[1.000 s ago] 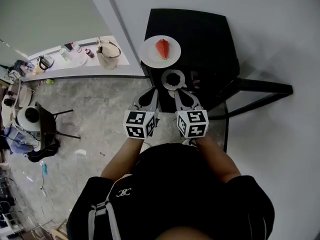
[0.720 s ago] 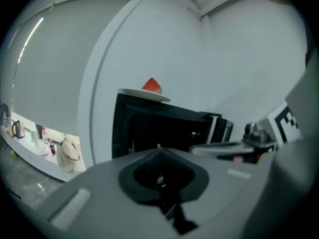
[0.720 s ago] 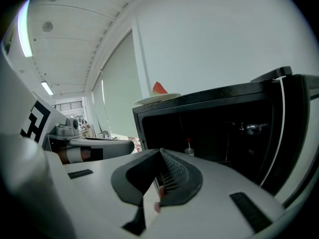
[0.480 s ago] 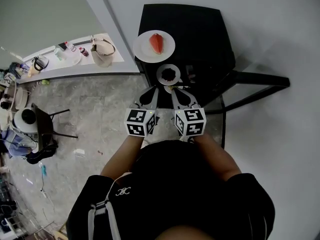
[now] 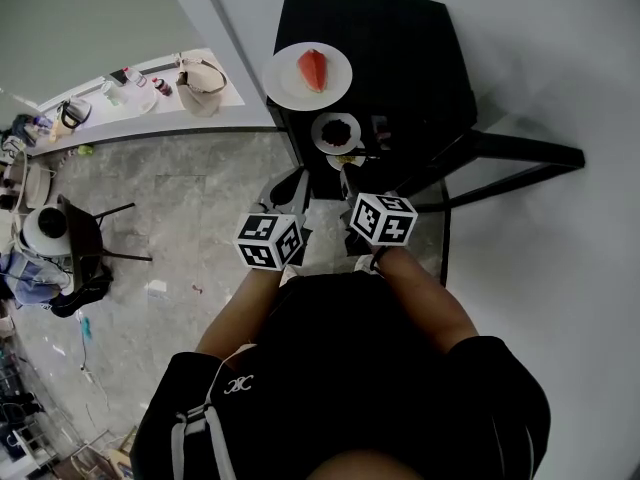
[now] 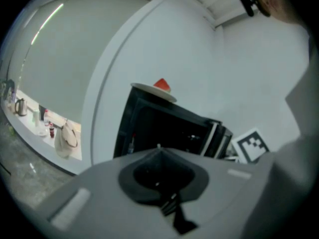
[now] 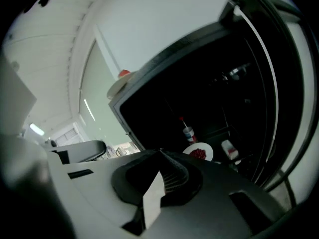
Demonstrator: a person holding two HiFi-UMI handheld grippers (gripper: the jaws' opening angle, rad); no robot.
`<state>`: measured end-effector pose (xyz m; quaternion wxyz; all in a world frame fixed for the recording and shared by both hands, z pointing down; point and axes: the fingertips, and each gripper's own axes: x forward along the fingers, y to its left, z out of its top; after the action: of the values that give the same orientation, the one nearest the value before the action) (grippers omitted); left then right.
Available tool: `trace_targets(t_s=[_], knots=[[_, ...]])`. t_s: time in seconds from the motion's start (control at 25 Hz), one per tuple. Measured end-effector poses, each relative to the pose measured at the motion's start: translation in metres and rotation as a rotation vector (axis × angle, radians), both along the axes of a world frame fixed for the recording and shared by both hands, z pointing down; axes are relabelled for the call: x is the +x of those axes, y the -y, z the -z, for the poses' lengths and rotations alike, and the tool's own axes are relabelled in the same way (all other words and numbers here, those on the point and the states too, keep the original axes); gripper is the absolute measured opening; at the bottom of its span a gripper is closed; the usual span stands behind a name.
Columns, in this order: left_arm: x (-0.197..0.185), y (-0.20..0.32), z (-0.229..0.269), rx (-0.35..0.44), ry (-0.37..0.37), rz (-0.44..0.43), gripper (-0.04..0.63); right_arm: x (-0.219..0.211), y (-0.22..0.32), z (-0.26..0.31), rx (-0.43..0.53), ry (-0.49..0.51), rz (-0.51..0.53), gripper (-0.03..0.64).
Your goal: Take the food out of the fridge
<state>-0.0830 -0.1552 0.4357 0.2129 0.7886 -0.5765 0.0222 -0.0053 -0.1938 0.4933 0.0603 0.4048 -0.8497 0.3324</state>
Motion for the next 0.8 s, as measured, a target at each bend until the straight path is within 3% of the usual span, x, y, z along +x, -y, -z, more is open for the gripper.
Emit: trace_targets(t_s=[0.2, 0.28, 0.56, 0.8], knots=[[-0.017, -0.011, -0.004, -0.023, 0.049, -0.004, 0.000, -0.008, 0.022, -0.052, -0.218, 0.252, -0.078, 0.000], [-0.026, -0.015, -0.005, -0.033, 0.063, 0.001, 0.000, -0.015, 0.032, -0.079, -0.283, 0.314, -0.115, 0.057], [-0.057, -0.022, -0.014, -0.090, 0.079, 0.019, 0.000, -0.018, 0.064, -0.187, -0.548, 0.409, -0.354, 0.095], [-0.075, -0.024, -0.027, -0.135, 0.063, 0.045, 0.000, -0.014, 0.099, -0.228, -0.616, 0.447, -0.456, 0.152]])
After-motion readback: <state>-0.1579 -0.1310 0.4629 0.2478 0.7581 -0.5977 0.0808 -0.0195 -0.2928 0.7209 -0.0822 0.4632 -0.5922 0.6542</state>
